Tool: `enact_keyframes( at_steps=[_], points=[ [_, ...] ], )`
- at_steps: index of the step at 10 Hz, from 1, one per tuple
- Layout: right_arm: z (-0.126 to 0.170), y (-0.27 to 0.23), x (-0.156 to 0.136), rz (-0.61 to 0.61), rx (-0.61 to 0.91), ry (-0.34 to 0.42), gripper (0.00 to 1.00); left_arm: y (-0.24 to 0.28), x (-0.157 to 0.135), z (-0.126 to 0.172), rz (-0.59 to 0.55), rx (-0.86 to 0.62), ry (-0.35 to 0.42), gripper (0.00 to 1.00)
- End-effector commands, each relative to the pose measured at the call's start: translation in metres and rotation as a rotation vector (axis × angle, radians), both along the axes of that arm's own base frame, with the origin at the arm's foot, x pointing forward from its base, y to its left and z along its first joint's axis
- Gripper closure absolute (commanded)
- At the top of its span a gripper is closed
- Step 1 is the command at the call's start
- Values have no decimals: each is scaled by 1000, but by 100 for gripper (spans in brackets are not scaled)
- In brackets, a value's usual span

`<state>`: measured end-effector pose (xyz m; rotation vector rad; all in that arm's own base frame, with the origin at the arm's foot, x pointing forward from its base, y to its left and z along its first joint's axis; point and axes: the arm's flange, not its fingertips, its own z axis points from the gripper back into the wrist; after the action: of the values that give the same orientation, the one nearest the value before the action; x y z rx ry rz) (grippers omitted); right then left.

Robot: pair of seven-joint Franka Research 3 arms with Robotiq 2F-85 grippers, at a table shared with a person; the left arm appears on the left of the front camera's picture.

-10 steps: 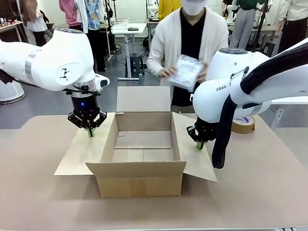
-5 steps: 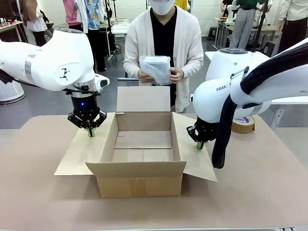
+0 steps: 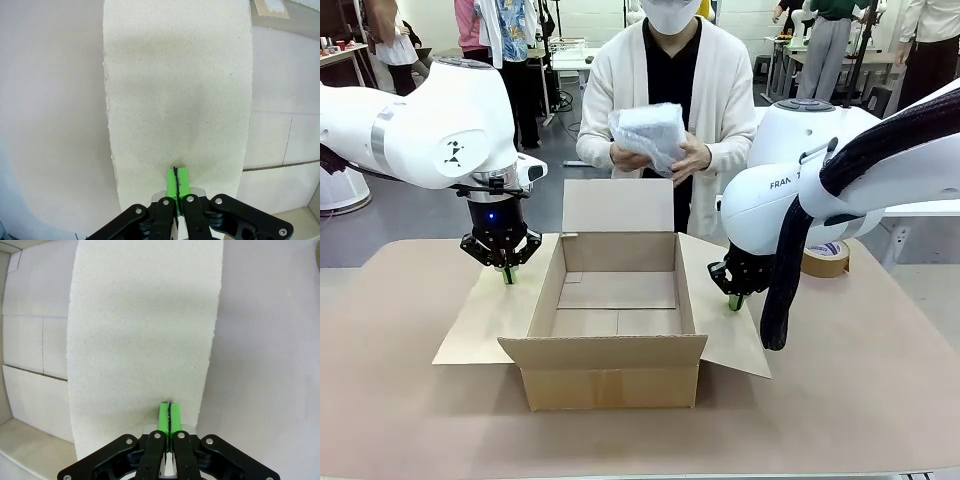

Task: Wrap the clocks to prevent damage.
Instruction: Once the human has placed the objects inside and stepped back, release both hands from the side flaps of the Package Box.

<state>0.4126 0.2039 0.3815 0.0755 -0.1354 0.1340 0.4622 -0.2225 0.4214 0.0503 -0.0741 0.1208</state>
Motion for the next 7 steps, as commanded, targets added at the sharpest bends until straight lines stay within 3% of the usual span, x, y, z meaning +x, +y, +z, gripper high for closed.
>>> enact_keyframes(
  at_steps=[1,7],
  points=[
    [-4,1,-1,-5,-7,5,99,-1,-1,0,7,-3,-8,100],
    [-4,1,-1,-5,-7,5,99,-1,-1,0,7,-3,-8,100]
  ],
)
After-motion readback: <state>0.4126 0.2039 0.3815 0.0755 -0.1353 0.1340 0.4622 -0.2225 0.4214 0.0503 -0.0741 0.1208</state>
